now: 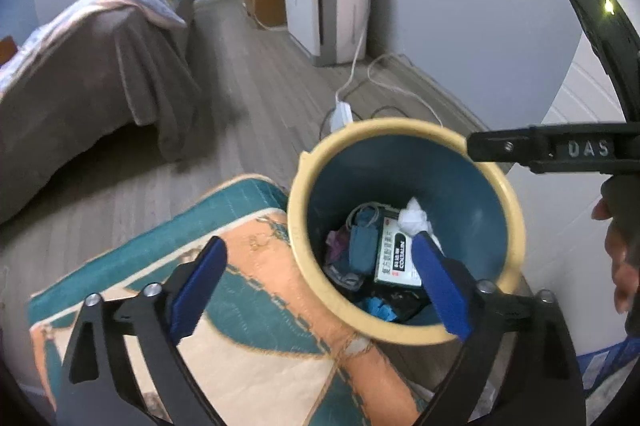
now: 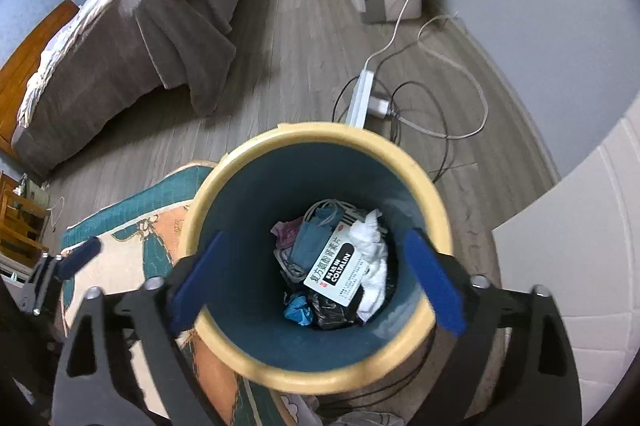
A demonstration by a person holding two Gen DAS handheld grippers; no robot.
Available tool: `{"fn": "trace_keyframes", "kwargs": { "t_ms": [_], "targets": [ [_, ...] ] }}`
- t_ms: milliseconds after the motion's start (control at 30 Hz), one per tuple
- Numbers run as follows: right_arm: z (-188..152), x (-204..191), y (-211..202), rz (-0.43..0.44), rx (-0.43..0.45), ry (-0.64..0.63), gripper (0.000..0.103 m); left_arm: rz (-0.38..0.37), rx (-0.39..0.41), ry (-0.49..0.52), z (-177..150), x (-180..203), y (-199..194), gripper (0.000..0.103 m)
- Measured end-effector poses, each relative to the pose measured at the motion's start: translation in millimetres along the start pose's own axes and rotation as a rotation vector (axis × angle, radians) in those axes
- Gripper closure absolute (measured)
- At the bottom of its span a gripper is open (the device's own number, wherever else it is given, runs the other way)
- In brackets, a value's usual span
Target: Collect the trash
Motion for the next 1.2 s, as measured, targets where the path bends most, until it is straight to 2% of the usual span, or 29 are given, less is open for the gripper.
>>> {"fn": "trace_keyframes", "kwargs": {
  "t_ms": [67, 200, 300, 500, 633, 733, 933, 1200],
  "targets": [
    [-4.0, 0.9, -19.3, -0.023, 0.020, -0.007, 0.006, 0.017, 0.021, -0.005, 4.7, -1.8, -21.1, 0.006],
    [-17.5, 6.1, -58.2, -0.083, 0.069, -0.019, 0.006, 0.012, 0.044, -0.048, 13.2, -3.4, -56.3, 0.005],
    [-29.6, 6.3, -77.2, -0.091, 0.090, -0.026, 0.006, 0.006, 0.058, -0.079, 16.8, -3.1, -82.9, 0.005],
    [-52.9, 2.3, -115.8, -0.154, 0.163, -0.068, 0.006, 0.098, 0.080, -0.038, 12.5, 4.9, -121.7, 0.005],
    [-60.1, -1.6, -141.2, -0.141, 0.239, -0.061, 0.006, 0.121, 0.081, -0.015, 0.7, 10.0, -141.9, 0.005],
    [-66.3, -6.4, -148.2, -0.138, 0.263, -0.073, 0.006, 0.127, 0.094, -0.040, -5.4, 8.1, -148.9, 0.005],
    [-70.8, -20.0, -137.2, -0.193, 0.226, -0.146, 0.006, 0.108, 0.161, -0.078, -3.2, 2.6, -148.6, 0.005],
    [-72.6, -21.9, -143.3, -0.199, 0.262, -0.141, 0.006, 0.115, 0.170, -0.044, -5.3, 1.9, -143.9, 0.005]
  ]
}}
Point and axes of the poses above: each gripper's, at about its wrist camera, not at the fingertips, and y roughly the way its jaws point, x to its right, z to its top, the point moved 5 cm from there along y, roughly the way its jaws point, and after that the axes turned 3 degrees about x, right-handed, at the moved point
